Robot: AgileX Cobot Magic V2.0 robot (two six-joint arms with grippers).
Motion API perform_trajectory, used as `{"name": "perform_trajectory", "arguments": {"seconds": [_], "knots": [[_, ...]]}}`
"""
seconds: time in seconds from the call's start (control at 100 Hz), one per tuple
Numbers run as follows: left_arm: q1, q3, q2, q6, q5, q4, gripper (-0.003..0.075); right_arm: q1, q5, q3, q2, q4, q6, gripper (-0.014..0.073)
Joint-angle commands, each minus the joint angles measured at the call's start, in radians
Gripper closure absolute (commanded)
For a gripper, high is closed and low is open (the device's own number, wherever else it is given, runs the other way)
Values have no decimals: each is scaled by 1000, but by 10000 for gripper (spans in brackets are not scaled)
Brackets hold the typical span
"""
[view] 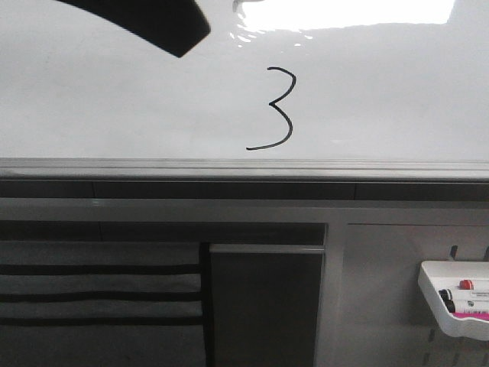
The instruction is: Write number 3 on whiteboard
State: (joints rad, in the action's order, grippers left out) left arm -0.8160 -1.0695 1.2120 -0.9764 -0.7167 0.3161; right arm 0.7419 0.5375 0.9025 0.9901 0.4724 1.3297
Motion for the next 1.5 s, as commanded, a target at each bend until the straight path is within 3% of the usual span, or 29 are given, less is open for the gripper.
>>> {"name": "perform_trajectory", "arguments": {"seconds": [0.0,0.75,1.01,1.15,1.41,1.49], "knots": [[-20,-47,-8,2,58,8,353,2,-43,30,3,23,12,596],[-22,-47,-2,2,71,-52,357,2,-49,30,19,67,12,596],[-22,-47,-2,2,71,-51,596,2,-54,28,21,96,12,596],[-22,-47,-2,2,71,-47,679,2,-52,28,23,96,12,596],[-22,-47,-2,4,71,-37,741,2,-44,28,40,96,10,594],[-22,-47,-2,7,71,-35,741,2,-48,28,42,96,7,548]]}}
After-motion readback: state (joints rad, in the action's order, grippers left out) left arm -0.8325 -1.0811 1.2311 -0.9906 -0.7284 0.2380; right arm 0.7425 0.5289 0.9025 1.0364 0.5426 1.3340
